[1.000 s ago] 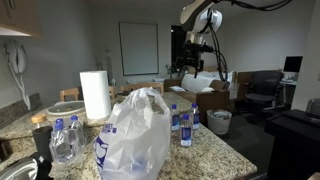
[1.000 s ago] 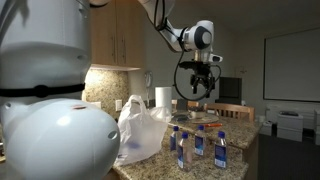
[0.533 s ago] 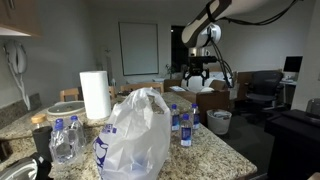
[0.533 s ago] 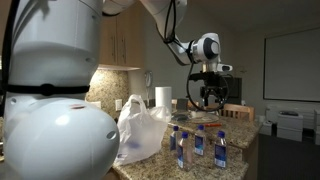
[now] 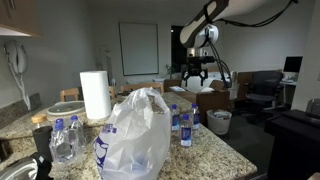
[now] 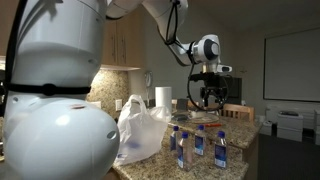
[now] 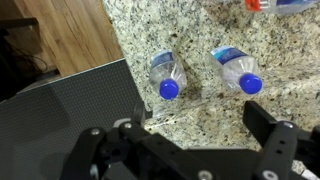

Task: Put the empty water bottles on the counter in the plastic bag

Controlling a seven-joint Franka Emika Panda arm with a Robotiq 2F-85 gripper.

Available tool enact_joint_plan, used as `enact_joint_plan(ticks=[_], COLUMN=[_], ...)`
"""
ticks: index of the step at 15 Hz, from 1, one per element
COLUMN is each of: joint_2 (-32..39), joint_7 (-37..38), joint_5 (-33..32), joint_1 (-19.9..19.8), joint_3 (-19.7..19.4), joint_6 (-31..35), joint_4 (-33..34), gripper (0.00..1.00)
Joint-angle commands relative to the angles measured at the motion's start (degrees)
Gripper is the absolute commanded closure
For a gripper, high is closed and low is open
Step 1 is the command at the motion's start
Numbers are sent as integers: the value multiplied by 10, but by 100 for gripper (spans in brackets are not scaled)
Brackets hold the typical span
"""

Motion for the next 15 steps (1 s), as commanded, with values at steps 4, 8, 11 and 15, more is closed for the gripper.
enact_joint_plan(ticks=[4, 8, 11, 15], joint_2=[137, 204, 251, 298], joint_7=[32, 34, 30, 30], joint_5=[-15, -18, -16, -19], joint_1=[-2, 0, 0, 2], joint_3=[-18, -33, -37, -42], joint_6=[-68, -125, -170, -221], joint_4=[151, 219, 264, 312], gripper=[0, 0, 0, 0])
